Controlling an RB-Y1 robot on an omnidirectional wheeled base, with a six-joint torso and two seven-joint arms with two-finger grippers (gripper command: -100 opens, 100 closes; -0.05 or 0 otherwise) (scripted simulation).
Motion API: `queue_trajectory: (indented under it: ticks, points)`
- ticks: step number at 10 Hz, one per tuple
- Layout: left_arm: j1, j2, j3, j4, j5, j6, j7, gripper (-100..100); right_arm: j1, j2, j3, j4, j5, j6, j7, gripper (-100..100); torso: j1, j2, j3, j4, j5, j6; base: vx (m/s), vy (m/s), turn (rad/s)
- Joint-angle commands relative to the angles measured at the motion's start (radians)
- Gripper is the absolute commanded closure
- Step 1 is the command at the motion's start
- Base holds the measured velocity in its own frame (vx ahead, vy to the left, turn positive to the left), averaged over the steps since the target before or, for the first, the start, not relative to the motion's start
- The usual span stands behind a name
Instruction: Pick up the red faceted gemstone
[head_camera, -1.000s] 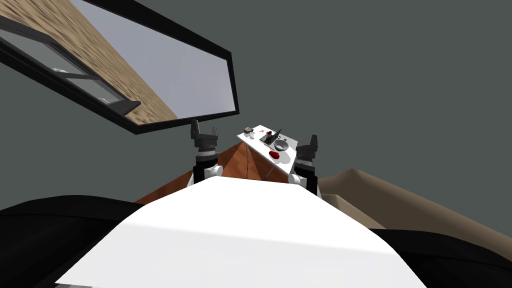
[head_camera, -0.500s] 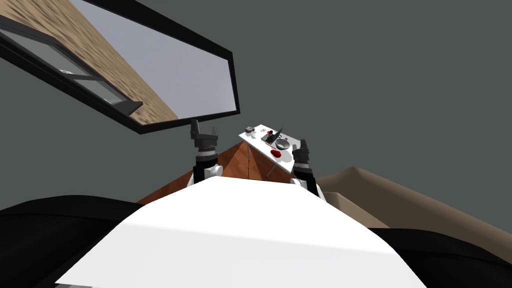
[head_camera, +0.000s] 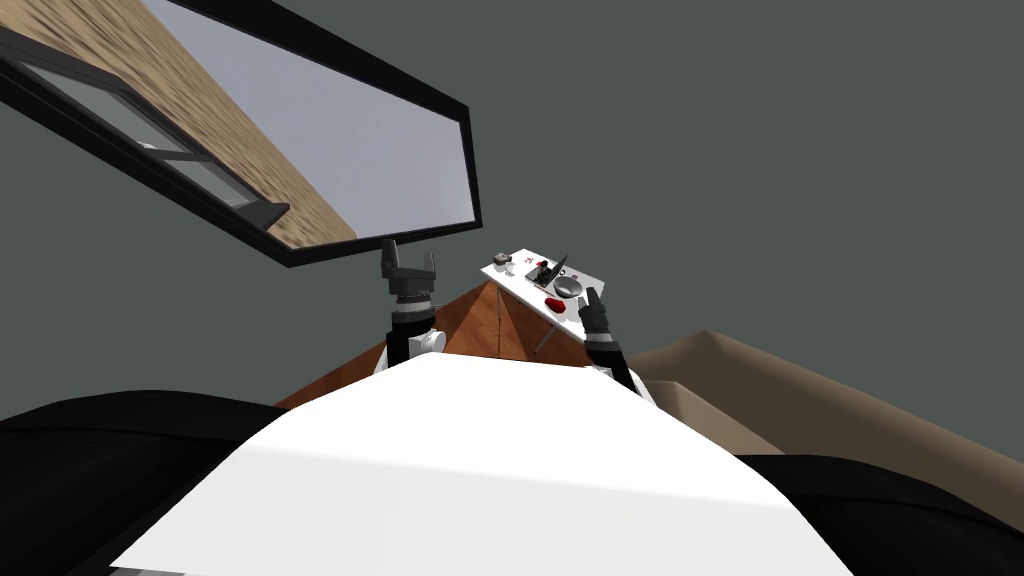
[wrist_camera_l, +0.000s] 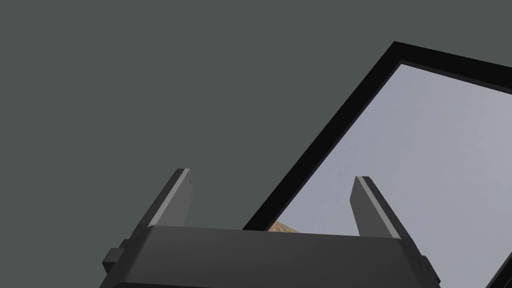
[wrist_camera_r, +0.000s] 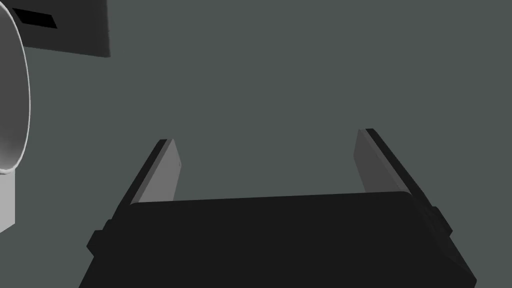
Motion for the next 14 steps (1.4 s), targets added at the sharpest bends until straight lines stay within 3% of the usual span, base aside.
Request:
queue_trajectory:
  ticks: [1, 14]
  points:
    - [0.0, 0.0, 0.0, 0.0, 0.0, 0.0, 0.0, 0, 0.019, -0.05, 0.016, 0.032, 0.01, -0.006, 0.009, -100, 0.0, 0.0, 0.0, 0.0, 0.0, 0.0, -0.044, 0.076, -0.005]
    - [0.0, 0.0, 0.0, 0.0, 0.0, 0.0, 0.0, 0, 0.154, -0.416, 0.13, 0.164, 0.073, -0.022, 0.074, -100, 0.002, 0.001, 0.001, 0.0, 0.001, 0.0, -0.04, 0.08, -0.006]
